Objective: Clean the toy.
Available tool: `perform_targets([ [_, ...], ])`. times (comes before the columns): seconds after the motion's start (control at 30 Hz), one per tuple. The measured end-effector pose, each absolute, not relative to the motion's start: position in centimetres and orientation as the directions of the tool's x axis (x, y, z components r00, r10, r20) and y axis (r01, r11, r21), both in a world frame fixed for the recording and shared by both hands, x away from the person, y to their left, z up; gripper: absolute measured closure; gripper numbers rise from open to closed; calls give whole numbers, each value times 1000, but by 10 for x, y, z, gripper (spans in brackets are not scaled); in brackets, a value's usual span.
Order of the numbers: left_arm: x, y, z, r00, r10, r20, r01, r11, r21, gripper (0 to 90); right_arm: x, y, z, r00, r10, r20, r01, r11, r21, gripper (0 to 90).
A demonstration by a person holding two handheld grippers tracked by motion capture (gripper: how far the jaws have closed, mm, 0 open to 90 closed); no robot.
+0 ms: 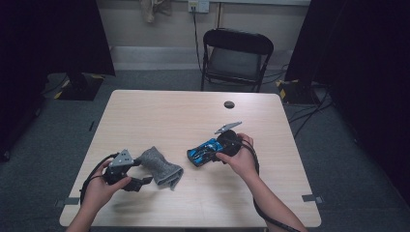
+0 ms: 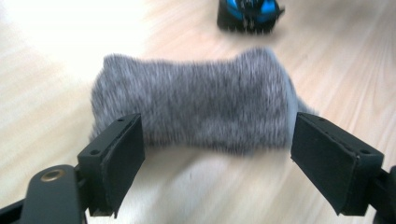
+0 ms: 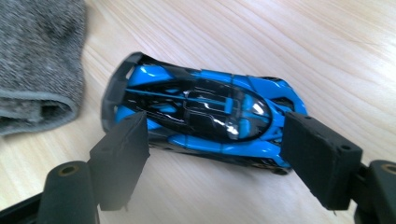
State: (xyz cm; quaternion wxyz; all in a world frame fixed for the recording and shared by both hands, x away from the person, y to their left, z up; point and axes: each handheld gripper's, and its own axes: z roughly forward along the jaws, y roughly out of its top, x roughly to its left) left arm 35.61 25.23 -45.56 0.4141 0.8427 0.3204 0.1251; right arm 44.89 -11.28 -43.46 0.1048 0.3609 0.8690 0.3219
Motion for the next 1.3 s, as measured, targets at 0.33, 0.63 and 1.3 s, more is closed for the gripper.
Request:
perform_targets([
  [0.33,376,229,-460,714,696,-78,504,-432,748,163,450,-125,-439,-696,717,41,576,522,629,229],
  [0.63,399,214,-465,657,751,-67,546,-412,729,156,450,-138,-449,-675,737,44,593,506,626,228],
  [1.3,433,193,-455,544,838,-41,583,-342,737,158,468,-117,-458,-678,731,75,586,476,655,226],
])
